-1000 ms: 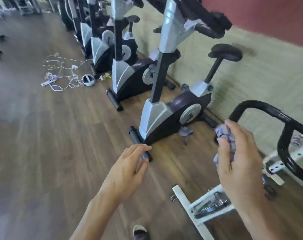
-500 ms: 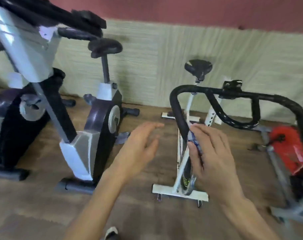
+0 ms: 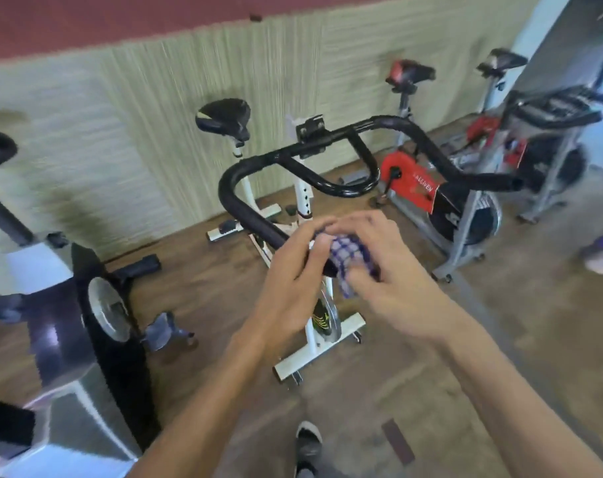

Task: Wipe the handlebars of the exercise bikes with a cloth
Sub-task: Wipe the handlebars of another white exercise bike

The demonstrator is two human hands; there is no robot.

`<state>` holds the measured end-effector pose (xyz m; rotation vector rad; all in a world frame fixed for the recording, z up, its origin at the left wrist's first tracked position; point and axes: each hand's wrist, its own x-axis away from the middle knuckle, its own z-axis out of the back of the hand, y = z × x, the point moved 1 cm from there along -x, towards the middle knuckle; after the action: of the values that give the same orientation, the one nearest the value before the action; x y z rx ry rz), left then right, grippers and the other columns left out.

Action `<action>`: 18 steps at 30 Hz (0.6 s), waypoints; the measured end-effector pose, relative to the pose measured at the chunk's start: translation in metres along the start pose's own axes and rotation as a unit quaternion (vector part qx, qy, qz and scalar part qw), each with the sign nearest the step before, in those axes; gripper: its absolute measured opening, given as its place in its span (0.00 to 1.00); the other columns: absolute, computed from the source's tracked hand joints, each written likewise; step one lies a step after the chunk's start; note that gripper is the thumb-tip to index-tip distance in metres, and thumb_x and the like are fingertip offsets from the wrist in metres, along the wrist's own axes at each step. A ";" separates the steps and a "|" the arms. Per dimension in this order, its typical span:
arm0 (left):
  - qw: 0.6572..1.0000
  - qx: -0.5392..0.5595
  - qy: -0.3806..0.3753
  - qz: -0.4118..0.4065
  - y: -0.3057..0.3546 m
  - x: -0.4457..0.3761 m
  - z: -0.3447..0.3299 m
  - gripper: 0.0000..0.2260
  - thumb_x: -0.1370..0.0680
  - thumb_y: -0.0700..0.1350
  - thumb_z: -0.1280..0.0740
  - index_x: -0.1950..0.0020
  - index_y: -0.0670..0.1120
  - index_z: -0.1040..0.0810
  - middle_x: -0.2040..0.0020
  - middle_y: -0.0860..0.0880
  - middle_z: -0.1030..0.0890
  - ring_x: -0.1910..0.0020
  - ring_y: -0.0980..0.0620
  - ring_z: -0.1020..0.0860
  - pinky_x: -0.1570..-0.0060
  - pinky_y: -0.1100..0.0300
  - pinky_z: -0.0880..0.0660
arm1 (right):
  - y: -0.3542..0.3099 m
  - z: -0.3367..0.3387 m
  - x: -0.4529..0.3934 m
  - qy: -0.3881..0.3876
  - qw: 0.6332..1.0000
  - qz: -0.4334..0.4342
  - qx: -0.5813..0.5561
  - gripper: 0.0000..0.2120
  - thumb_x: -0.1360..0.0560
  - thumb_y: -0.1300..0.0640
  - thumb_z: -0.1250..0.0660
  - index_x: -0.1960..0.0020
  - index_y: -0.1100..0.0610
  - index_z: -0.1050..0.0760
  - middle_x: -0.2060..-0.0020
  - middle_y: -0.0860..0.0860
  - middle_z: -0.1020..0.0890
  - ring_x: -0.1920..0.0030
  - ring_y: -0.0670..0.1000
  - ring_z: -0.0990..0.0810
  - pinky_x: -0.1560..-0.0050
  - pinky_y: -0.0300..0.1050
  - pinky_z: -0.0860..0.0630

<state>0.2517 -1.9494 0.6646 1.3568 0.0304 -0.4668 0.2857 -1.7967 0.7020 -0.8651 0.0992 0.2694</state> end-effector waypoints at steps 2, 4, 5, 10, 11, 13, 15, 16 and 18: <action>0.997 -0.070 0.005 -0.015 -0.028 -0.007 0.014 0.16 0.13 0.48 0.46 0.33 0.46 0.23 0.38 0.52 0.19 0.36 0.49 0.22 0.34 0.45 0.28 | 0.005 -0.011 0.002 -0.003 0.989 0.048 0.142 0.24 0.25 0.51 0.42 0.31 0.54 0.27 0.34 0.49 0.26 0.34 0.52 0.29 0.30 0.45 0.32; 0.980 -0.192 -0.036 -0.040 -0.055 -0.012 0.031 0.19 0.13 0.51 0.49 0.33 0.48 0.22 0.36 0.54 0.19 0.32 0.52 0.24 0.31 0.43 0.33 | 0.006 -0.019 0.003 0.033 0.975 0.033 0.218 0.22 0.22 0.44 0.40 0.32 0.53 0.27 0.38 0.49 0.25 0.41 0.52 0.27 0.39 0.47 0.25; 0.962 -0.260 -0.063 -0.050 -0.063 -0.014 0.038 0.20 0.13 0.52 0.50 0.33 0.49 0.22 0.34 0.55 0.21 0.30 0.55 0.27 0.27 0.44 0.38 | 0.007 -0.024 0.003 0.055 0.967 0.030 0.246 0.21 0.20 0.43 0.40 0.33 0.53 0.26 0.41 0.49 0.24 0.44 0.53 0.26 0.44 0.49 0.22; 0.905 -0.384 -0.153 -0.100 -0.073 -0.037 0.056 0.18 0.13 0.51 0.50 0.37 0.51 0.21 0.39 0.57 0.20 0.32 0.57 0.28 0.22 0.53 0.46 | 0.011 -0.038 0.014 0.153 0.902 0.089 0.393 0.16 0.17 0.58 0.41 0.35 0.62 0.22 0.40 0.59 0.20 0.45 0.61 0.23 0.44 0.53 0.22; 0.902 -0.384 -0.156 -0.119 -0.075 -0.043 0.059 0.17 0.13 0.50 0.49 0.39 0.50 0.21 0.41 0.56 0.20 0.36 0.56 0.26 0.24 0.53 0.42 | 0.013 -0.041 0.020 0.158 0.902 0.093 0.391 0.15 0.17 0.60 0.39 0.33 0.63 0.24 0.37 0.60 0.22 0.42 0.62 0.23 0.40 0.52 0.23; 0.895 -0.386 -0.158 -0.160 -0.079 -0.048 0.063 0.15 0.14 0.45 0.46 0.42 0.47 0.20 0.46 0.53 0.19 0.42 0.51 0.24 0.30 0.53 0.37 | 0.016 -0.047 0.031 0.172 0.905 0.079 0.380 0.18 0.17 0.62 0.34 0.29 0.65 0.27 0.33 0.62 0.25 0.38 0.63 0.26 0.37 0.52 0.26; 0.895 -0.383 -0.148 -0.175 -0.082 -0.046 0.061 0.14 0.15 0.44 0.46 0.43 0.45 0.20 0.47 0.51 0.19 0.43 0.48 0.24 0.31 0.51 0.35 | 0.012 -0.056 0.028 0.208 0.905 0.047 0.368 0.18 0.18 0.61 0.34 0.29 0.66 0.28 0.34 0.63 0.25 0.38 0.63 0.26 0.37 0.52 0.27; 0.897 -0.379 -0.141 -0.175 -0.083 -0.045 0.059 0.15 0.14 0.44 0.47 0.42 0.45 0.20 0.46 0.51 0.19 0.42 0.48 0.25 0.31 0.50 0.35 | 0.009 -0.060 0.021 0.228 0.902 0.023 0.365 0.17 0.18 0.61 0.34 0.31 0.66 0.26 0.36 0.62 0.24 0.40 0.63 0.25 0.38 0.53 0.25; 0.898 -0.377 -0.142 -0.179 -0.085 -0.044 0.058 0.18 0.14 0.47 0.49 0.40 0.45 0.20 0.45 0.51 0.19 0.40 0.48 0.25 0.29 0.51 0.37 | -0.001 -0.065 0.003 0.251 0.891 -0.039 0.376 0.13 0.19 0.59 0.33 0.37 0.64 0.22 0.44 0.60 0.21 0.48 0.61 0.23 0.46 0.56 0.21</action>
<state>0.1687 -2.0023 0.6117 0.5031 0.2026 -0.8562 0.2903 -1.8463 0.6597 -0.1415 0.6109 -0.0845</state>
